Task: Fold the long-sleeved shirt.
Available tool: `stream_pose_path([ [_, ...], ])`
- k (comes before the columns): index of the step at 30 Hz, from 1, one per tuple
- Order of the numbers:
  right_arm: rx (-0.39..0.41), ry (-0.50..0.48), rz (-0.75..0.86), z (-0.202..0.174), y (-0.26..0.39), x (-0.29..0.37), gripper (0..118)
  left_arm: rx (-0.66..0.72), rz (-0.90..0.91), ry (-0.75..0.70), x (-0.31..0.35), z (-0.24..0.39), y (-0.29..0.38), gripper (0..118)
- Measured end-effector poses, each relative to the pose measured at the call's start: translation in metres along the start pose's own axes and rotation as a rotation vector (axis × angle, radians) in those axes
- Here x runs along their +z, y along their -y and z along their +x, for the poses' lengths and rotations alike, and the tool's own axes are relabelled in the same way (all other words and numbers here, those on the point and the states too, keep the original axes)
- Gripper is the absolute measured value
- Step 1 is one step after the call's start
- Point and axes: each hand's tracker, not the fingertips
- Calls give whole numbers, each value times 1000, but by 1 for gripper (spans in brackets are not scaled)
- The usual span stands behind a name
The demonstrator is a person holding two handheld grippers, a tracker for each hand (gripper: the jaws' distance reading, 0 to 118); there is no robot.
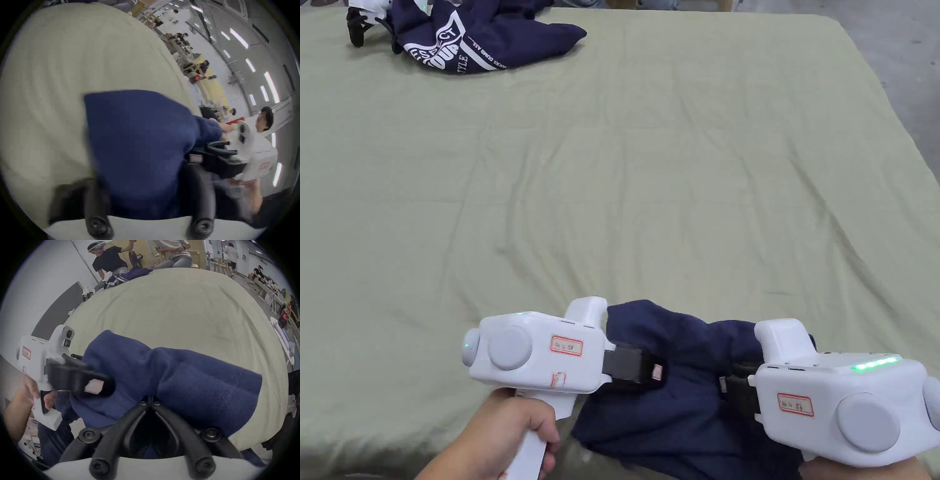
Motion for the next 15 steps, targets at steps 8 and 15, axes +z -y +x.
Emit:
stream_pose_path([
  [8,26,-1,-11,-9,-6,8,0,68,-9,117,13,1,2,20],
  [15,24,-33,6,-23,-21,8,0,91,21,117,48,-19,-15,15],
])
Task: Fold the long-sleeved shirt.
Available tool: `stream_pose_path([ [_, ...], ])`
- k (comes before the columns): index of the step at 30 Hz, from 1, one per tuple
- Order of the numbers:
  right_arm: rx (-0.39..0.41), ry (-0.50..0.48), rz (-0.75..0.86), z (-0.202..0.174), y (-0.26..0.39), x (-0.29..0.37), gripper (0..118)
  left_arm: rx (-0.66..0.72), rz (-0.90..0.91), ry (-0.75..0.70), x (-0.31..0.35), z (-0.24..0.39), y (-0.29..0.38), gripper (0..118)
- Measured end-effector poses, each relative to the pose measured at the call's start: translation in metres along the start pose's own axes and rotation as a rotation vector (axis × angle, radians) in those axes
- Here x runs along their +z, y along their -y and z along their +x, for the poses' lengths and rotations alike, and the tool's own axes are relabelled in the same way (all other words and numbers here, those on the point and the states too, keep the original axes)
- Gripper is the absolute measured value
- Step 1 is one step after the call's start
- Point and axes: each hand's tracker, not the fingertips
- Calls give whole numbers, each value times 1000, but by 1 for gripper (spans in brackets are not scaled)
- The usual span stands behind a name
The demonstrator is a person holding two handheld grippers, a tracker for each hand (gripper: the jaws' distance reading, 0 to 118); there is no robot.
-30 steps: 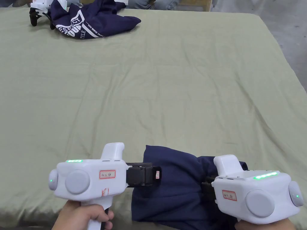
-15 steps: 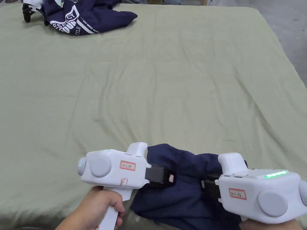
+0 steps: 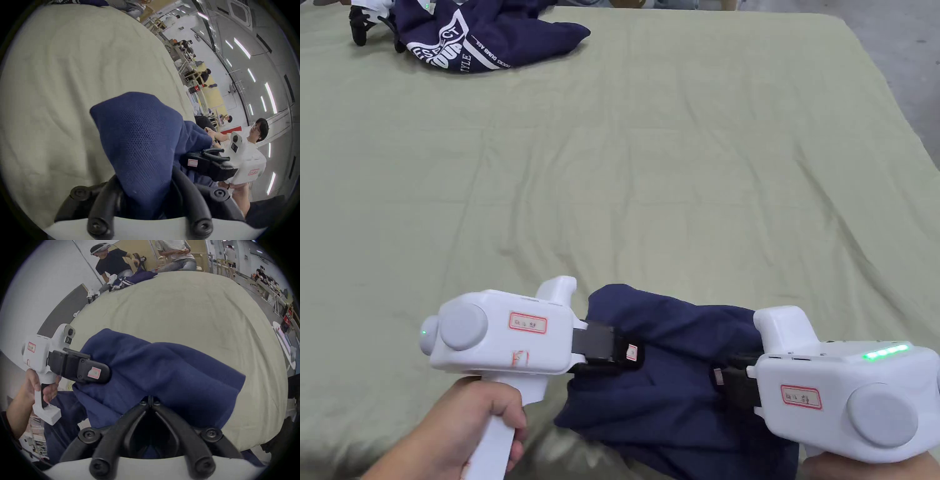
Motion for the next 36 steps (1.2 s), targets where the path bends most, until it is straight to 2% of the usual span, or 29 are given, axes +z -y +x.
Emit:
stream_pose_path([
  [2,13,-15,-1,-15,-9,-8,0,7,10,-24,13,-9,-6,14],
  [5,86,-24,-16,-47,-25,-26,0,0,10,-69,36,-23,-12,13],
  [8,111,-53,-11,-80,-45,-47,0,18,57,-123,66,-42,-14,12],
  [19,285,-207,1,-207,-115,-115,0,151,193,-365,229,-154,-37,12],
  [22,303,-249,20,-235,-130,-132,0,160,211,-413,266,-175,-45,12],
  [24,301,-287,30,-250,-139,-141,0,168,234,-450,292,-191,-50,12],
  [28,335,-299,39,-277,-149,-155,0,203,220,-594,334,-219,-62,12],
  [32,345,-320,40,-288,-152,-168,0,203,208,-616,358,-245,-65,12],
  [33,347,-323,38,-289,-151,-169,0,210,190,-617,372,-269,-72,12],
  [36,348,-319,34,-287,-149,-168,0,209,171,-622,370,-278,-71,12],
])
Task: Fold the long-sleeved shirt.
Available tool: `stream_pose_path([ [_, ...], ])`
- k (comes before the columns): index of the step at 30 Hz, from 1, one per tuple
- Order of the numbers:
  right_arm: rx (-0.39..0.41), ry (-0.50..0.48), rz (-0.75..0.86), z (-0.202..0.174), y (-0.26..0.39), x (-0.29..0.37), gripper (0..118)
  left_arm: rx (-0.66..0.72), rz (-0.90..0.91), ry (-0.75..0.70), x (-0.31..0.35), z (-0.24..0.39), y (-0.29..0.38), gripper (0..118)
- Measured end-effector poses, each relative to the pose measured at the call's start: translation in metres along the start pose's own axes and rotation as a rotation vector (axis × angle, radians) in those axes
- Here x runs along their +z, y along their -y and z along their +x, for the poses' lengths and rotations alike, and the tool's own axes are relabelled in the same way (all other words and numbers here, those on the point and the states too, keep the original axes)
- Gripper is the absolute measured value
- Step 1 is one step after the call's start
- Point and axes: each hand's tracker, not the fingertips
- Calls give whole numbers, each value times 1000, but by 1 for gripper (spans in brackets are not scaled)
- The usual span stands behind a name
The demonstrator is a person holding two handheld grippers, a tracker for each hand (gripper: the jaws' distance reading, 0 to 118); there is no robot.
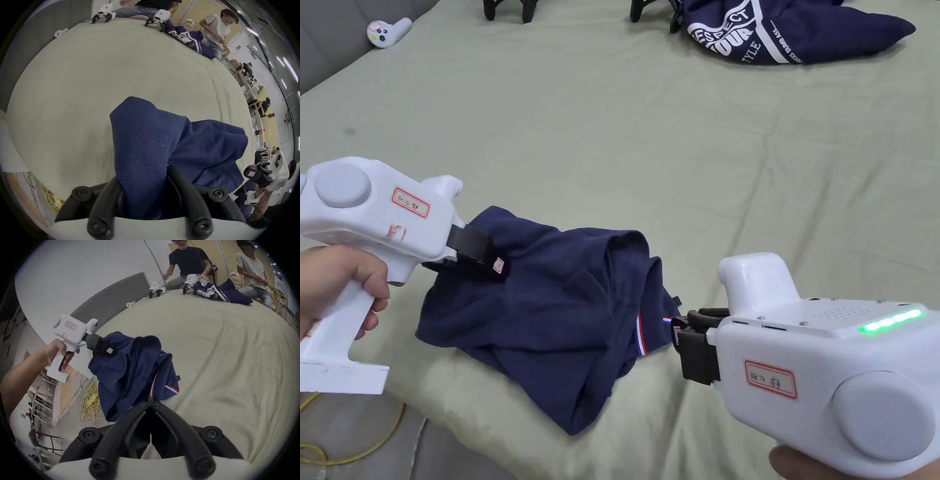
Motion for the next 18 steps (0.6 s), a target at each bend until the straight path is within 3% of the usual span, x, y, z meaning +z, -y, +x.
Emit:
stream_pose_path([
  [2,-1,0,0,2,3,6,0,-4,10,-2,0,13,7,14],
  [3,0,0,1,3,5,10,0,22,34,-16,2,14,7,22],
  [4,-2,-2,2,4,7,16,0,31,58,-71,6,16,9,41],
  [5,0,1,5,4,9,21,0,18,86,-122,10,31,17,75],
  [6,6,6,8,4,11,27,0,5,128,-170,19,33,21,94],
  [7,12,14,8,4,12,34,0,13,159,-167,29,36,25,104],
  [12,29,27,48,0,23,79,0,38,275,-258,82,87,64,106],
  [18,79,123,148,6,43,164,0,-35,447,-189,113,172,119,106],
])
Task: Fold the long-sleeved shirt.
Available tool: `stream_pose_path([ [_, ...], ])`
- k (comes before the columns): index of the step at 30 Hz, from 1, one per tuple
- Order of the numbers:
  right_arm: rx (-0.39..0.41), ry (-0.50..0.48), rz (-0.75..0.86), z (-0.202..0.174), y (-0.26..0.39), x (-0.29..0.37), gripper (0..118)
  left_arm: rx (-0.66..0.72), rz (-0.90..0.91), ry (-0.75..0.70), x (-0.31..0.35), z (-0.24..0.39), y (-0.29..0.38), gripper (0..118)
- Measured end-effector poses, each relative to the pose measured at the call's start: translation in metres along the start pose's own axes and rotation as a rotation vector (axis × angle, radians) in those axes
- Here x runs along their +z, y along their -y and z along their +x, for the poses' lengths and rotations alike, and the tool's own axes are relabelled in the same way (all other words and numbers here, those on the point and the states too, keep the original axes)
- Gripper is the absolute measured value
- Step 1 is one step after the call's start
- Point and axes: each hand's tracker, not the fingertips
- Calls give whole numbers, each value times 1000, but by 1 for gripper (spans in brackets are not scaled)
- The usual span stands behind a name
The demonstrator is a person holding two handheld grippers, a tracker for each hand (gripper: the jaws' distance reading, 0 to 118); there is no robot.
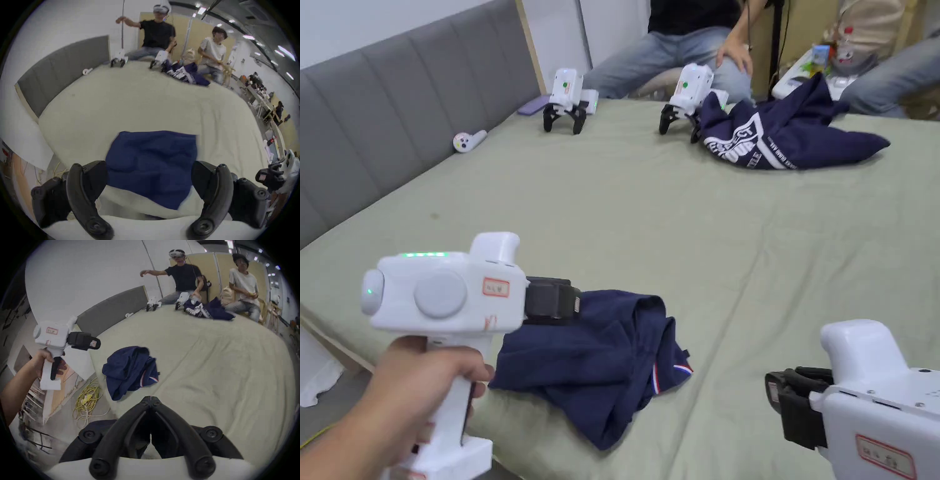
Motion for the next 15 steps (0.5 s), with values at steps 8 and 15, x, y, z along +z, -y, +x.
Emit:
stream_pose_path([
  [8,1,303,163,46,41,156,0,-193,247,155,68,209,53,106],
  [15,-73,672,230,82,90,264,0,-305,380,275,98,339,83,106],
])
